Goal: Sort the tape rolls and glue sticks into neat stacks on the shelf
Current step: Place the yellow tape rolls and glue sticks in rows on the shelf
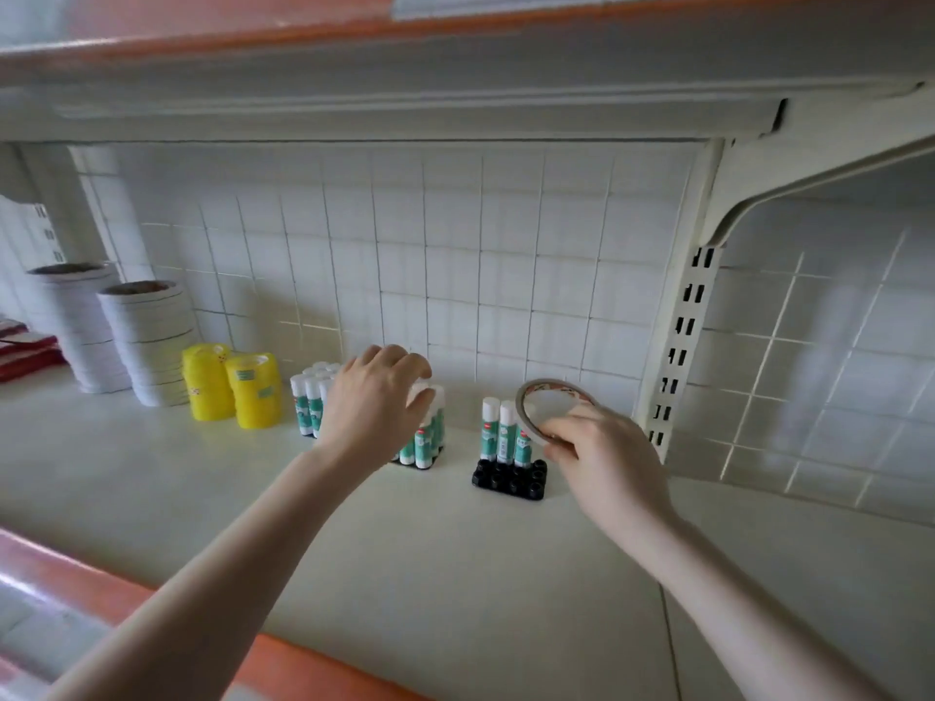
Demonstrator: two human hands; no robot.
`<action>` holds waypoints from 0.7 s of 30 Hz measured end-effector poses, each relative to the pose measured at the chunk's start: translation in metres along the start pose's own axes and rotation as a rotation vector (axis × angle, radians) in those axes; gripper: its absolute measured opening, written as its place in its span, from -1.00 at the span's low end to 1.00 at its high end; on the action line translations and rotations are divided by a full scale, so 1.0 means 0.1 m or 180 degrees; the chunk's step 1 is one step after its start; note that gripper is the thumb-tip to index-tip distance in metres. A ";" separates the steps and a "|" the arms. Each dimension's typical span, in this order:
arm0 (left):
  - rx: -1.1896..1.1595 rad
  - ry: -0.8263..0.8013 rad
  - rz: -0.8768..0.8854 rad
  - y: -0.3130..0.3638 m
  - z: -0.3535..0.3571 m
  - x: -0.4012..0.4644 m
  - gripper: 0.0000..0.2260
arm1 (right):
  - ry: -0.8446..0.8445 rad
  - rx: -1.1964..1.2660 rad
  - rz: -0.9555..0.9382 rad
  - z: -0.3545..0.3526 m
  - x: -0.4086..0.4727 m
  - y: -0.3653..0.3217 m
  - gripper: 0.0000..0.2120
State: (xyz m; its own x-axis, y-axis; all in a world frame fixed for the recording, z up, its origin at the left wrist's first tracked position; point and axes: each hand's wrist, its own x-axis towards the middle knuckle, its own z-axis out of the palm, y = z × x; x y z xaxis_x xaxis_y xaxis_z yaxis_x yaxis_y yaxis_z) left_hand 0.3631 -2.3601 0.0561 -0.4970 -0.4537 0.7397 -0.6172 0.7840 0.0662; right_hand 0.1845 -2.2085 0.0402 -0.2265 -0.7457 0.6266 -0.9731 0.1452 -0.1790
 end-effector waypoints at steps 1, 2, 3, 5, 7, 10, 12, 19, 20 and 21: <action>0.0076 -0.0006 -0.0086 -0.12 -0.07 -0.07 -0.87 | 0.0021 0.0051 -0.0100 0.03 0.08 -0.09 -0.95; 0.0135 -0.0011 -0.0180 -0.24 -0.14 -0.15 -0.86 | 0.0003 0.0096 -0.0186 0.07 0.17 -0.18 -0.96; 0.0185 -0.0015 -0.0276 -0.37 -0.20 -0.23 -0.86 | -0.0031 0.0139 -0.0273 0.11 0.25 -0.29 -0.93; 0.0311 -0.0023 -0.0447 -0.66 -0.31 -0.38 -0.88 | -0.0047 0.0261 -0.0452 0.22 0.42 -0.53 -0.89; 0.0422 -0.0077 -0.0626 -0.99 -0.40 -0.53 -0.89 | -0.0048 0.0355 -0.0572 0.35 0.59 -0.79 -0.87; 0.0490 -0.0128 -0.0880 -1.51 -0.55 -0.74 -0.90 | -0.0092 0.0462 -0.0683 0.59 0.85 -1.22 -0.87; 0.0513 -0.0169 -0.1015 -1.87 -0.63 -0.85 -0.88 | -0.0083 0.0518 -0.0730 0.76 1.03 -1.53 -0.86; 0.0388 -0.0266 -0.1205 -3.21 -0.78 -1.04 -0.88 | -0.0035 0.0601 -0.0772 1.34 1.69 -2.65 -0.91; 0.0349 -0.0288 -0.1229 -3.38 -0.78 -1.05 -0.87 | -0.0055 0.0617 -0.0737 1.41 1.79 -2.80 -0.90; 0.0317 -0.0302 -0.1251 -3.53 -0.79 -1.07 -0.87 | -0.0077 0.0635 -0.0705 1.47 1.89 -2.95 -0.89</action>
State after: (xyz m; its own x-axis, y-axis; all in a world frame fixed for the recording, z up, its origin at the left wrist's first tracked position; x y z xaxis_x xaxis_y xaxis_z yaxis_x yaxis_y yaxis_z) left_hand 0.6824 -2.5553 0.0063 -0.2628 -0.7511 0.6057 -0.8249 0.5005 0.2627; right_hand 0.4349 -2.4876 0.1002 -0.0061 -0.7605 0.6493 -0.9706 -0.1518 -0.1869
